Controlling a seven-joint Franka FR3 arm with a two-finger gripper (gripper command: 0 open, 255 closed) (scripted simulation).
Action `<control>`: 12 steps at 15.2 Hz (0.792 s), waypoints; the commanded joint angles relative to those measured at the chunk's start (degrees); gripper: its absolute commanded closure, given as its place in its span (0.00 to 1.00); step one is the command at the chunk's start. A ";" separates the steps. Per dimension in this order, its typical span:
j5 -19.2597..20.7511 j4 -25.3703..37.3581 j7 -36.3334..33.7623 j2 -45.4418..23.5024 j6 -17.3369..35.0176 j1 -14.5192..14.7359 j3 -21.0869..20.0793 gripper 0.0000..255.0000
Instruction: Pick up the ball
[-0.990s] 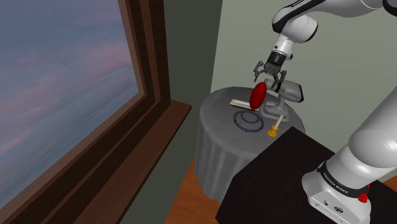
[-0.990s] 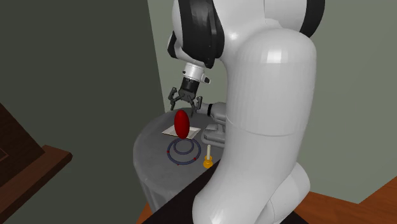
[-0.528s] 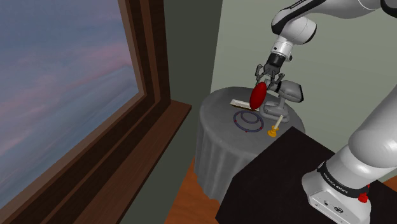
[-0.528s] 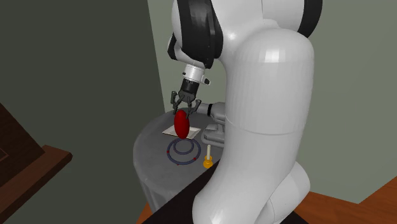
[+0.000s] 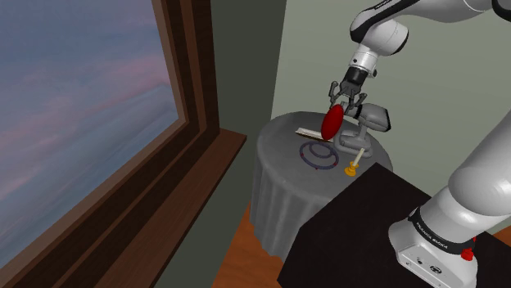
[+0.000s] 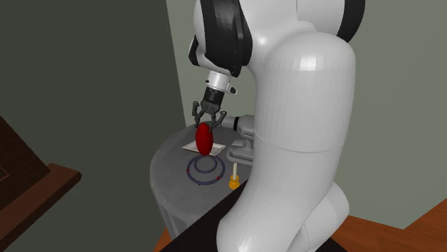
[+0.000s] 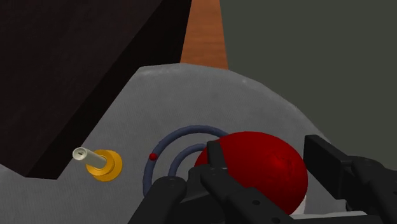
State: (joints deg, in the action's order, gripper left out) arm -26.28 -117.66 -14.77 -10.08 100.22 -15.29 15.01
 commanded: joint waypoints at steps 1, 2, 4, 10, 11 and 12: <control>0.29 0.44 -0.51 0.72 -0.99 -0.02 0.08 1.00; 0.45 0.73 -0.82 1.11 -1.59 -0.02 0.11 1.00; 0.74 1.36 -1.45 1.87 -2.80 -0.02 0.17 1.00; 1.48 3.54 -3.27 3.89 -6.51 -0.06 0.31 1.00; 1.58 3.94 -3.57 4.19 -7.14 -0.07 0.33 1.00; 1.68 4.36 -3.86 4.48 -7.77 -0.08 0.34 1.00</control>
State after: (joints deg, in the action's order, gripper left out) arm -24.67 -113.92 -18.36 -5.76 93.16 -15.34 15.33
